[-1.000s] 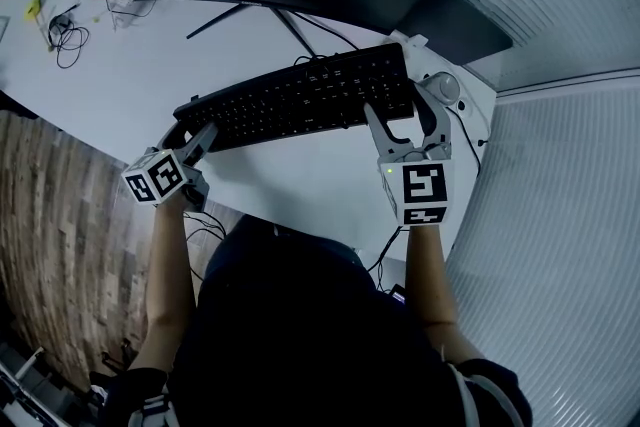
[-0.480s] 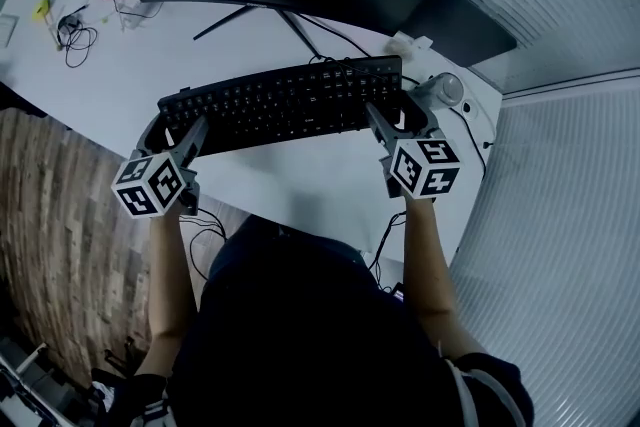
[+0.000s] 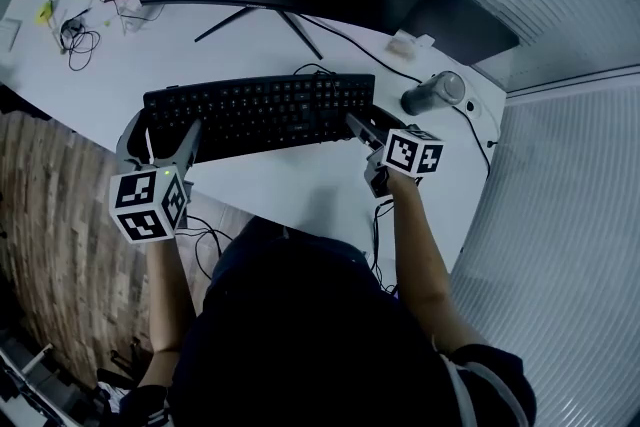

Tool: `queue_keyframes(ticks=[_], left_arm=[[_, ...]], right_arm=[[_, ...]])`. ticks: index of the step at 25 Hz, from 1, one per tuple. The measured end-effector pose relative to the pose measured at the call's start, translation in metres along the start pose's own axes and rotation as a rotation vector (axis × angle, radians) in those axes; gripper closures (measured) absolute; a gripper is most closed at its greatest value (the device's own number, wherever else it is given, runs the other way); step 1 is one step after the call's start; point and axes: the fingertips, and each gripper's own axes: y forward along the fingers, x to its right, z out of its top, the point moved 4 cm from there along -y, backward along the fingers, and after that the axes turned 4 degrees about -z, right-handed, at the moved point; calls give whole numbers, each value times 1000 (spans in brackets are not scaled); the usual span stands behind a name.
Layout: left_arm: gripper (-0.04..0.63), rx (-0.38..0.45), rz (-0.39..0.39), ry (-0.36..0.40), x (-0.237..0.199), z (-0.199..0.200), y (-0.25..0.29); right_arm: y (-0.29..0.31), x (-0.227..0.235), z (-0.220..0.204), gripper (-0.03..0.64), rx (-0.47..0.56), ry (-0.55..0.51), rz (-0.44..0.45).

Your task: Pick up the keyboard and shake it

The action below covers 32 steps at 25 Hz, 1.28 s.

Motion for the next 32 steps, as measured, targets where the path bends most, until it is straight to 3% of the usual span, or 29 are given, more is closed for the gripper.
queue_keyframes(ticks=[6,12,18,23,32], left_arm=[[179,22,37,121,16,28,-14],[179,21,46,154,19,32,-10],[179,-24,-20,22,4,-11,25],[179,-34,-138,-170,2,-55,73],[179,-102,-239,-274,-1,-87,145]], right_arm=[[19,6,-24,308,-55,149,101],[28,8,-39,308,-88,210,129],[13,22,-33,308,-97,125,-3],[-5,44,-25,308,-112,35,-161],[-7,64,-22,308,-129,2,-322]])
